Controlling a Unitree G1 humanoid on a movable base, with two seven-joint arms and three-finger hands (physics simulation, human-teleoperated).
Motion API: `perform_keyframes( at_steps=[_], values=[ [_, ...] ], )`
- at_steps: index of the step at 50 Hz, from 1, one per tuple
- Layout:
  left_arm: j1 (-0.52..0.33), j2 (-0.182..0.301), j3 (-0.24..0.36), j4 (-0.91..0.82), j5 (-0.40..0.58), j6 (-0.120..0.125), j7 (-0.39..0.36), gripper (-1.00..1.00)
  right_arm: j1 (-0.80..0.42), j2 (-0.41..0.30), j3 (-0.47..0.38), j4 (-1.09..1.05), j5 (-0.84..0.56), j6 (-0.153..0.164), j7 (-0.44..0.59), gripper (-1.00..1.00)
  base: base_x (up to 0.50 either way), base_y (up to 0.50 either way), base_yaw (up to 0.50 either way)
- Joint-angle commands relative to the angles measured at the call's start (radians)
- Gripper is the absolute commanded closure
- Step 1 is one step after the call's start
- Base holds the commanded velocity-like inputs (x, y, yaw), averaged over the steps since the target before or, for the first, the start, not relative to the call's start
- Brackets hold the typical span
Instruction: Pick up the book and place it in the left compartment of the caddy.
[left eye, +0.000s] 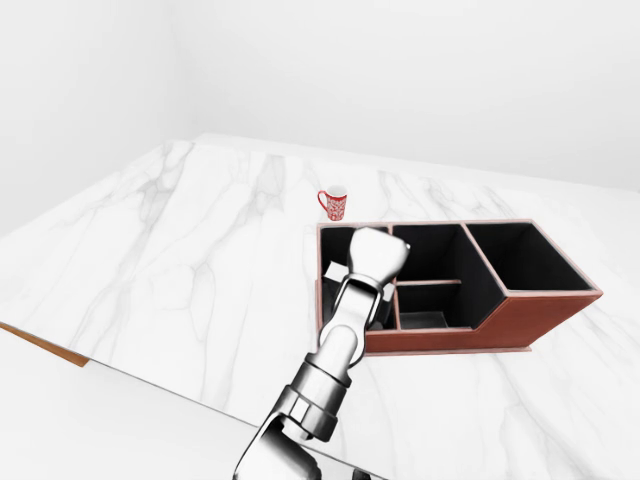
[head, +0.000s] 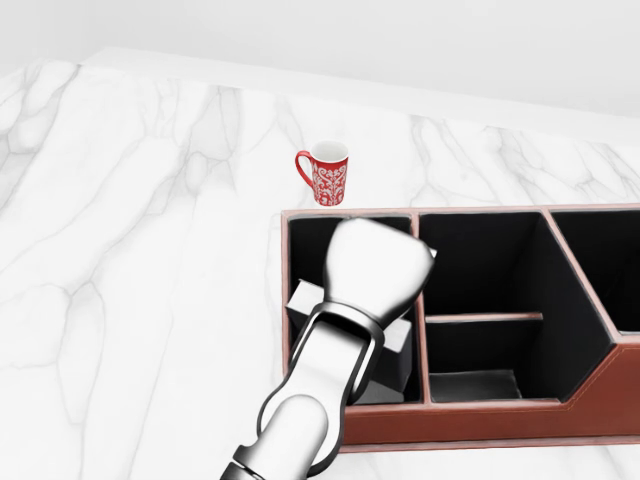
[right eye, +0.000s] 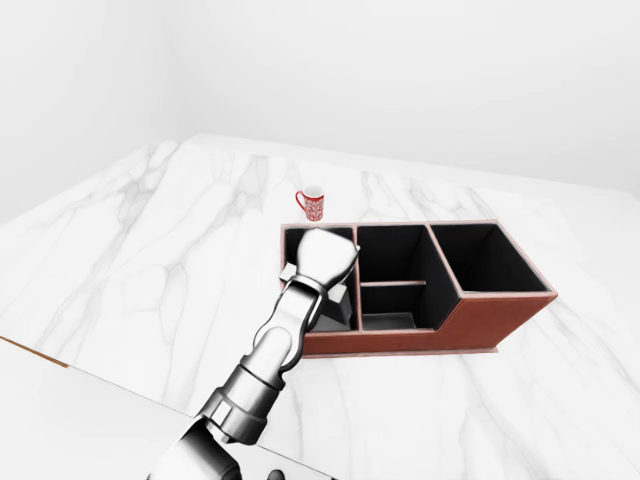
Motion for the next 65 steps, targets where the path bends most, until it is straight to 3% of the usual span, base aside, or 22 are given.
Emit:
perform_keyframes(
  at_steps=[1,12,49,65],
  values=[
    [-0.01,0.006,-0.002,-0.003,0.06,0.0,0.023,1.0,0.0,-0.001,-0.002,-0.004,0.001,0.0,0.0,-1.0,0.0,0.0,0.0],
    [-0.017,0.011,0.007,0.045,0.066,0.0,0.045,1.0,-0.002,0.004,0.008,0.008,-0.008,0.0,0.004,-1.0,0.0,0.0,0.0],
    [-0.242,0.061,0.078,0.683,-0.248,0.0,0.446,1.0,0.002,-0.004,-0.008,-0.008,0.003,0.0,-0.001,-1.0,0.0,0.0,0.0],
    [-0.272,0.043,0.053,0.845,-0.261,0.0,0.541,1.0,-0.001,0.001,0.001,0.002,-0.004,0.0,0.005,-1.0,0.0,0.0,0.0]
  ],
)
